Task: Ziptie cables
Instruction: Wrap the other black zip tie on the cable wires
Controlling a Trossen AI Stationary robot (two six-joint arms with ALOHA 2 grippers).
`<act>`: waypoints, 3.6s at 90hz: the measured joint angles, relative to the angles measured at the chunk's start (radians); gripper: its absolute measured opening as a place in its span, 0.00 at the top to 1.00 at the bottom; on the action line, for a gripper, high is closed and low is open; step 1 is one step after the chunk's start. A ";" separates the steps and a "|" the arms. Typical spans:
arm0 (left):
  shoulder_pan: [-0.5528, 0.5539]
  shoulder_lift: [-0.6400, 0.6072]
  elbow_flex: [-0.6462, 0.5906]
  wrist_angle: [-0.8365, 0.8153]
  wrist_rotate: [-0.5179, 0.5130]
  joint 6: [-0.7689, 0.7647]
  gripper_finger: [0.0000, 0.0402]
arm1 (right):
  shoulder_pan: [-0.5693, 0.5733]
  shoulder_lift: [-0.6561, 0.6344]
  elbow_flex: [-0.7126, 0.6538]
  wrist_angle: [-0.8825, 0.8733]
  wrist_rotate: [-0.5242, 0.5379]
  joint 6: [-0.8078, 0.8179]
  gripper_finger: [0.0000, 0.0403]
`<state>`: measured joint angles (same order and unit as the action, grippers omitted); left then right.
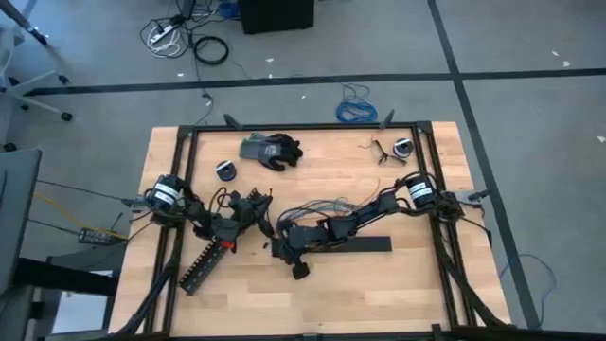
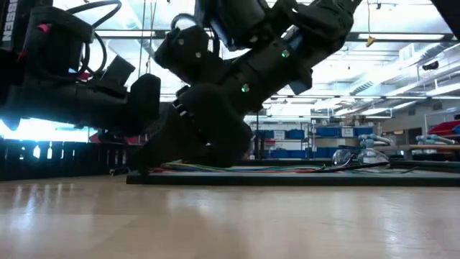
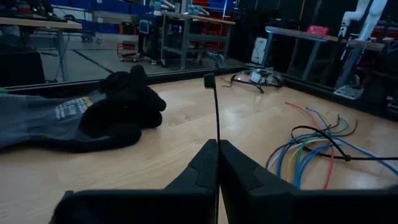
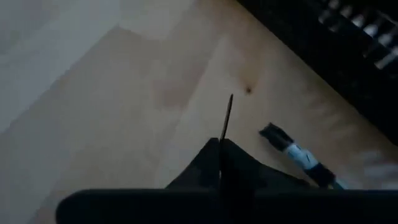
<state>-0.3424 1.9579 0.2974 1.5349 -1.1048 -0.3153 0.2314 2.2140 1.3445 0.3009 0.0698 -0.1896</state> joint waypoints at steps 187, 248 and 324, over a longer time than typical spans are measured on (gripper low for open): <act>-0.091 -0.036 0.134 0.036 0.030 1.078 1.00 | -0.334 -0.396 -0.364 0.173 -0.647 0.547 1.00; -0.095 -0.036 0.189 0.036 -0.027 1.228 1.00 | -0.341 -0.396 -0.376 0.200 -0.695 0.535 1.00; -0.101 -0.036 0.189 0.035 -0.008 1.205 1.00 | -0.364 -0.396 -0.374 0.229 -0.718 0.519 1.00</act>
<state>-0.4435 1.9221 0.4862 1.5696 -1.1125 0.8894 -0.1329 1.8175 0.9703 0.5297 -0.6482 0.3294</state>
